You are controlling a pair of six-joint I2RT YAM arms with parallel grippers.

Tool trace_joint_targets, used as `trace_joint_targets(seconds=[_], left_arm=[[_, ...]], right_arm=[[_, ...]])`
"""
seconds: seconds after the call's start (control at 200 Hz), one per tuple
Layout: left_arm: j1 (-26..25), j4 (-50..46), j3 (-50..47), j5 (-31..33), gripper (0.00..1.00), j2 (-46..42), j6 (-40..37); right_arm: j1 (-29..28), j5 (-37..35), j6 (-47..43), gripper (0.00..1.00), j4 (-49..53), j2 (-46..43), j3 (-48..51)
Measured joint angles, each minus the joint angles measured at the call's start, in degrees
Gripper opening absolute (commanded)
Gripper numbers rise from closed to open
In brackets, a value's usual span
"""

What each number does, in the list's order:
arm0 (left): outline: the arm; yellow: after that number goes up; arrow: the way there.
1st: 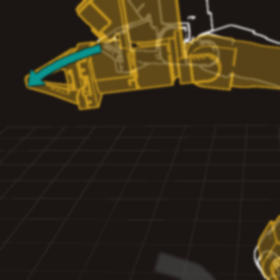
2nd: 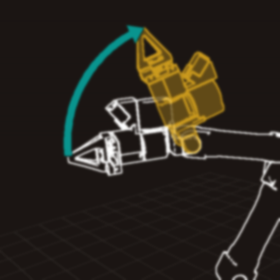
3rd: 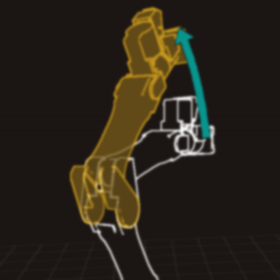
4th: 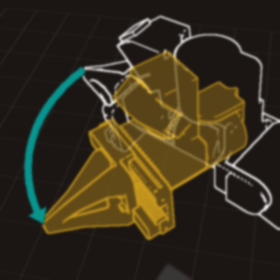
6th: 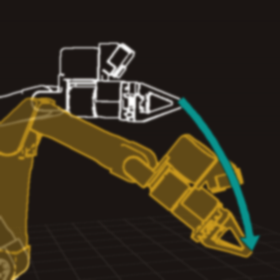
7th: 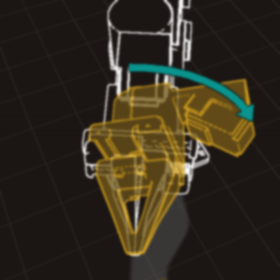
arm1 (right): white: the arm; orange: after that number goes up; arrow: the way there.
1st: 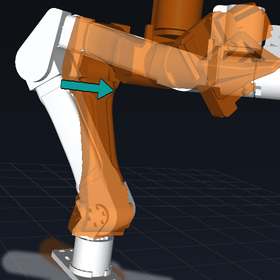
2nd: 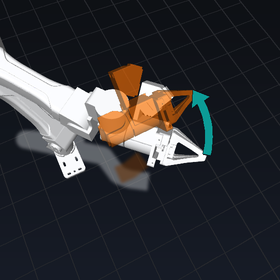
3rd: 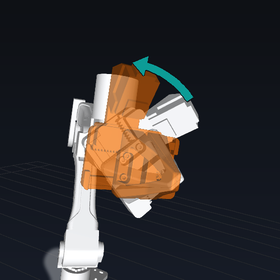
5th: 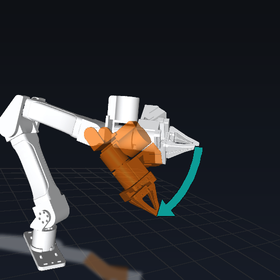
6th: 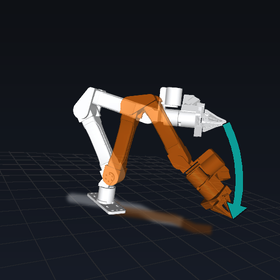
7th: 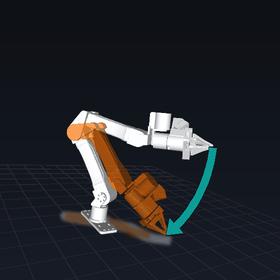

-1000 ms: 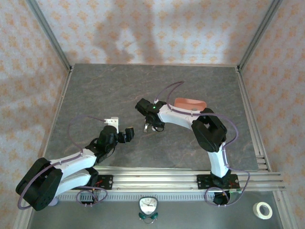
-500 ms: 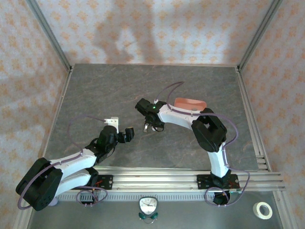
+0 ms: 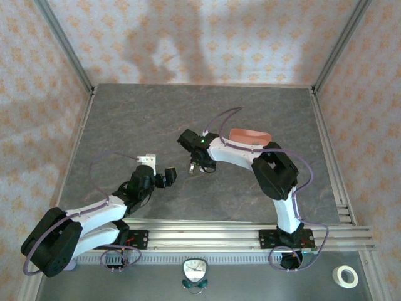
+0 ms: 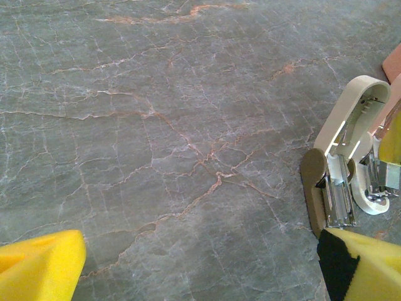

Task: Load the staples into the stapler

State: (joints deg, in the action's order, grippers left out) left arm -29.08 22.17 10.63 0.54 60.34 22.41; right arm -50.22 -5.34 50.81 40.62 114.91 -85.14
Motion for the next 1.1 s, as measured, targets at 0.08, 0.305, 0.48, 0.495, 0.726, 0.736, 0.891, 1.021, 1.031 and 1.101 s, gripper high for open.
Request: trace_joint_targets(seconds=[0.08, 0.305, 0.48, 0.495, 0.726, 0.736, 0.891, 1.021, 1.031, 1.101], left_arm=[[0.0, 0.0, 0.0, 0.0, 0.96, 0.0, 0.0], [0.0, 0.0, 0.0, 0.0, 0.96, 0.0, 0.0], [0.0, 0.0, 0.0, 0.0, 0.96, 0.0, 0.0], [0.0, 0.0, 0.0, 0.0, 0.96, 0.0, 0.0], [0.0, 0.0, 0.0, 0.0, 0.96, 0.0, 0.0], [0.0, 0.0, 0.0, 0.0, 0.96, 0.0, 0.0], [0.0, 0.0, 0.0, 0.0, 0.96, 0.0, 0.0], [0.0, 0.0, 0.0, 0.0, 0.96, 0.0, 0.0], [0.0, 0.0, 0.0, 0.0, 0.96, 0.0, 0.0], [0.0, 0.0, 0.0, 0.0, 0.96, 0.0, 0.0]], right_arm=[[0.0, -0.2, 0.0, 0.15, 0.0, 0.0, 0.0], [0.0, -0.5, 0.0, 0.15, 0.0, 0.0, 0.1], [0.0, -0.5, 0.0, 0.15, 0.0, 0.0, 0.1], [0.0, -0.5, 0.0, 0.15, 0.0, 0.0, 0.1], [0.0, -0.5, 0.2, 0.15, 0.0, 0.0, 0.2], [0.0, -0.5, 0.2, 0.15, 0.0, 0.0, 0.2], [0.0, -0.5, 0.2, 0.15, 0.0, 0.0, 0.6], [0.0, -0.5, 0.2, 0.15, 0.0, 0.0, 1.0], [0.0, -0.5, 0.2, 0.15, 0.0, 0.0, 1.0], [0.0, -0.5, 0.2, 0.15, 0.0, 0.0, 1.0]])
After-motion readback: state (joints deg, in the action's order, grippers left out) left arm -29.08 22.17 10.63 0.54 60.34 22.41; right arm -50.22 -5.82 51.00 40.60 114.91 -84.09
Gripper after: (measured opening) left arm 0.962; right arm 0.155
